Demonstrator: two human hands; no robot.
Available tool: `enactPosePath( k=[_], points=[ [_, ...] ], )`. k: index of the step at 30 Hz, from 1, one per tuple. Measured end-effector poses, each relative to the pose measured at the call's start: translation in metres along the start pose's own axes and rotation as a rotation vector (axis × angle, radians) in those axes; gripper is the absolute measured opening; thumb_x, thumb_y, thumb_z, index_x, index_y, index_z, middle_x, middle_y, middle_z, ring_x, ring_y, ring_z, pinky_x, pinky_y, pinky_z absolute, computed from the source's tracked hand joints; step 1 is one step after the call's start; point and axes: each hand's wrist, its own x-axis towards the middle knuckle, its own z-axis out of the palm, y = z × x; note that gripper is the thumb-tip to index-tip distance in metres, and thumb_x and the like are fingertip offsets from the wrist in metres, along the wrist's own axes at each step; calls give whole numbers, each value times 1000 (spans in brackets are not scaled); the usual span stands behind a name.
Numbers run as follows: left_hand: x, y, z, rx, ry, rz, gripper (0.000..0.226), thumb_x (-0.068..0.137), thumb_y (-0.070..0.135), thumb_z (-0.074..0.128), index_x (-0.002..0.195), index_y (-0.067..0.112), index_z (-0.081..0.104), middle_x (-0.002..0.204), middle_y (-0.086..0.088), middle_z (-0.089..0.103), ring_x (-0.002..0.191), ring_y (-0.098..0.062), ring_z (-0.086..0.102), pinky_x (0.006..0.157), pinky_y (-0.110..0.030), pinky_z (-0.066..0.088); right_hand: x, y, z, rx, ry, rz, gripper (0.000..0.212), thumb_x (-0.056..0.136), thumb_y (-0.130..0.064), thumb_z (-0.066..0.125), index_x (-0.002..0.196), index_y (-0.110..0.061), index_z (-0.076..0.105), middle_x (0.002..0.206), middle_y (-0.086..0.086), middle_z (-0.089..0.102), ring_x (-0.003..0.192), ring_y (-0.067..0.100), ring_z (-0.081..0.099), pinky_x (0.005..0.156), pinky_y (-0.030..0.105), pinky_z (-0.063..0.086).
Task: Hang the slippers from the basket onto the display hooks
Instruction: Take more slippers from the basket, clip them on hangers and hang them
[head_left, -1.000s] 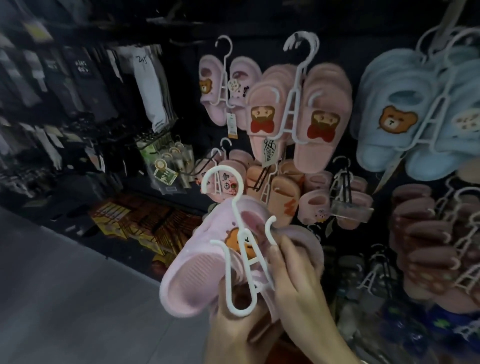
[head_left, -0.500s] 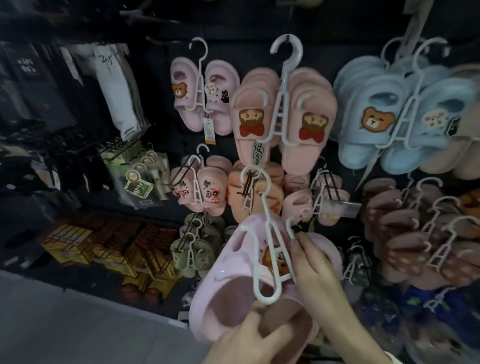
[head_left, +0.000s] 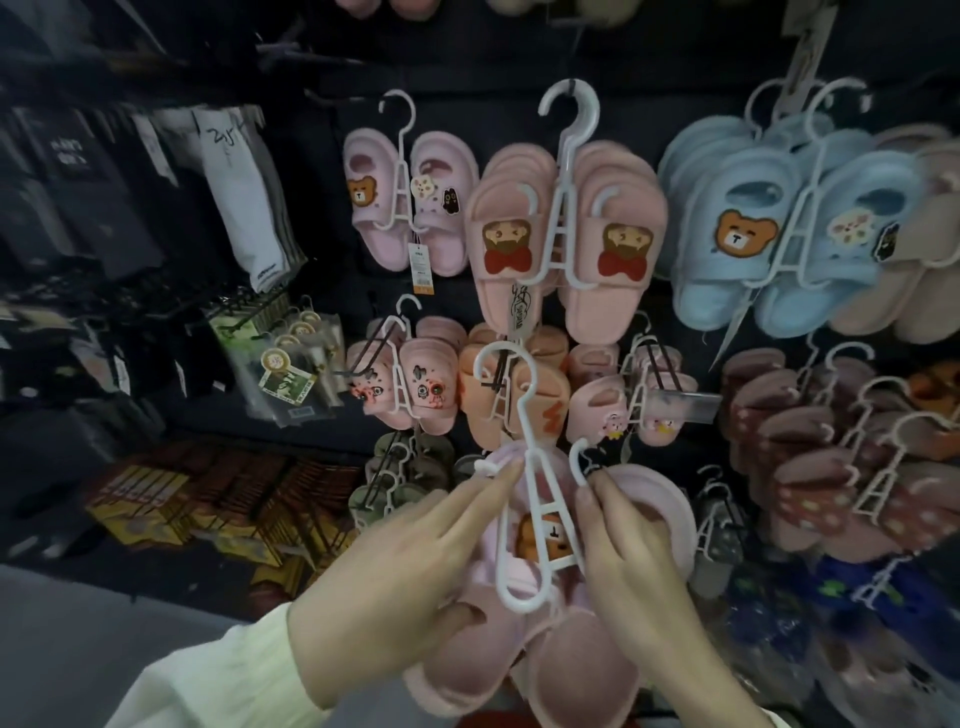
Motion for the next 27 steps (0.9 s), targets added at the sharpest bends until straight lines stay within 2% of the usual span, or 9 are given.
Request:
enactPosePath(
  k=[3,5,8,11,13,14,17,22,27],
  points=[
    [5,-5,-1,-27,36,28,122,83,37,75,149,44,-27,162,21,14,136,-13,40,103,-34,45,-2,2,-3,8,10,-30,49,93,-58,22,107,-27,58,86,-2,68,86,21,65,87,55,48],
    [7,-4,2,-80,30,42,119,82,35,74,151,43,-24,156,18,32,129,-9,44,99,-27,46,-5,0,-5,65,0,4,47,91,-63,24,107,-33,56,89,-5,68,90,20,64,90,57,46],
    [10,1,6,-32,93,104,119,77,26,74,156,34,-16,133,11,59,113,-15,56,87,-30,53,-10,-6,-5,69,-37,4,48,91,-65,23,118,-41,55,94,-8,71,98,15,65,96,53,44],
    [13,2,8,45,162,129,124,62,17,77,160,21,0,100,11,66,83,-12,58,61,-31,55,-11,-9,-4,118,-59,-7,43,94,-61,25,122,-45,53,96,-11,71,103,12,63,100,51,43],
    [13,0,8,47,196,124,128,59,13,78,160,20,-1,107,8,67,85,-15,61,59,-32,56,-10,-12,-7,187,-42,24,28,101,-56,28,111,-47,53,94,-19,66,106,2,56,108,39,38],
    [14,0,8,45,202,123,129,60,11,79,159,21,-3,115,6,66,89,-19,63,59,-35,57,-10,-15,-9,223,-27,50,18,104,-49,31,105,-49,49,90,-27,61,102,-6,53,107,25,35],
    [14,-2,7,71,221,118,130,60,9,78,159,25,-3,126,4,61,94,-25,64,59,-40,57,-11,-24,-13,316,18,36,23,104,-29,41,95,-44,55,83,-39,63,89,-23,54,78,-1,37],
    [8,-7,1,95,277,65,122,61,9,74,160,28,4,136,4,54,93,-23,65,54,-39,56,-16,-19,-13,381,98,25,22,98,-40,40,110,-44,58,98,-46,61,101,-24,53,84,-1,38],
    [8,-17,-4,135,433,-27,106,65,8,77,157,20,25,140,1,53,97,-24,61,69,-39,56,-19,-13,-18,368,54,35,28,103,-20,42,84,-28,60,75,-41,63,77,-22,58,67,-1,40]
  ],
)
